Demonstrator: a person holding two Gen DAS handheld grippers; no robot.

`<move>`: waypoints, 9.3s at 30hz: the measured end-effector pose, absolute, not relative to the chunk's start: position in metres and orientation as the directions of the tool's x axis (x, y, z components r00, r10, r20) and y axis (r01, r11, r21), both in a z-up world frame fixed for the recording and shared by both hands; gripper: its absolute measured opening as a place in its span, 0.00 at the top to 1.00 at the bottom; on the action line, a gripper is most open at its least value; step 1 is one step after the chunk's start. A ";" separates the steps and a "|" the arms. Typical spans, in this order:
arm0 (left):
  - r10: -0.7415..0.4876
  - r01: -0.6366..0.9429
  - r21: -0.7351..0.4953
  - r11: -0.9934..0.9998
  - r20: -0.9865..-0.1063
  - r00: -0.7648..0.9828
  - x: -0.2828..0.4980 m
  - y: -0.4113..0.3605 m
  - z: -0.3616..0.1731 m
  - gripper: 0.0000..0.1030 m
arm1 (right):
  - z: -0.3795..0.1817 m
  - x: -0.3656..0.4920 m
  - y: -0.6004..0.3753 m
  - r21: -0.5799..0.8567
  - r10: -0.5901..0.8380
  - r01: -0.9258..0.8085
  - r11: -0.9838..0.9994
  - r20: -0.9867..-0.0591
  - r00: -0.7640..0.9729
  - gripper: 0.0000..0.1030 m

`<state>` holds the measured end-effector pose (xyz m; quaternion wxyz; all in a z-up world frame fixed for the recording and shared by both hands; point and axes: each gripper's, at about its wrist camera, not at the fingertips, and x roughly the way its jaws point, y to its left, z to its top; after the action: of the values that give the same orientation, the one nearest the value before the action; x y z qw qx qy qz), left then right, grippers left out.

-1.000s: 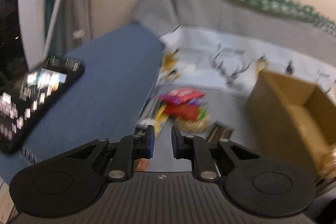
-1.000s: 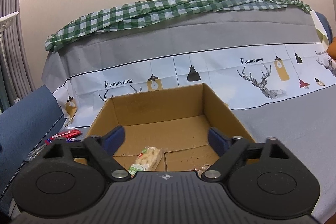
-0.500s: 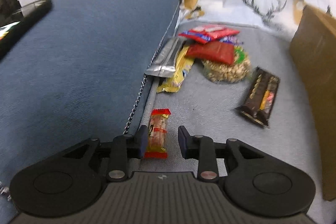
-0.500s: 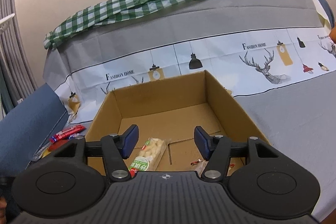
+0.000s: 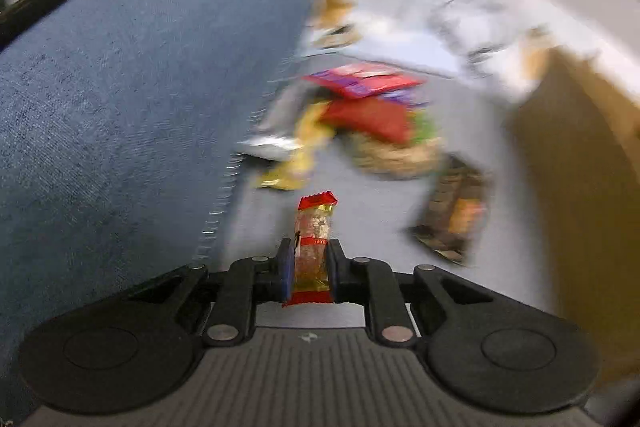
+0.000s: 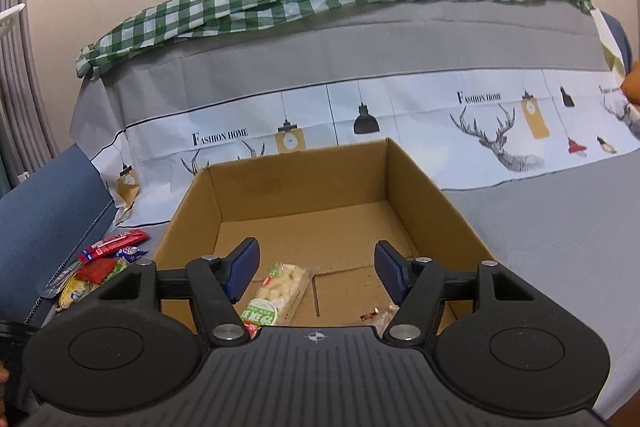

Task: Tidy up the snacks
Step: 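Grasp the red-wrapped candy with the left tool while the right grasps the chocolate bar, then lift the chocolate bar with the right tool while the left lifts the red candy, then lower both snacks into the box and open both tools, then move the right tool over the round peanut cake pack while the left hovers nearby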

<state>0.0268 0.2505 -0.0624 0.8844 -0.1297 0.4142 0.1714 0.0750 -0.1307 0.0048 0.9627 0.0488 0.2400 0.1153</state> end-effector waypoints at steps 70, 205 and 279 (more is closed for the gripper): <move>-0.026 -0.288 -0.180 0.940 -0.883 0.468 0.020 0.237 -0.079 0.78 | -0.104 0.004 0.038 0.159 0.492 -0.597 0.787 -0.745 0.450 0.57; -0.079 -0.011 -0.147 0.989 -0.593 0.801 0.037 0.060 0.041 0.72 | 0.001 0.061 -0.172 0.398 0.415 -0.242 0.885 -0.439 0.797 0.27; 0.195 -0.287 -0.092 0.954 -0.539 0.820 -0.020 0.243 -0.041 0.46 | -0.088 0.197 0.229 0.126 0.504 -0.750 0.649 -0.810 0.300 0.38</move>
<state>-0.0195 0.2431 -0.0411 0.9501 -0.0846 0.2722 0.1266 0.1972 0.2288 -0.0881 0.7941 -0.1394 0.4405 0.3949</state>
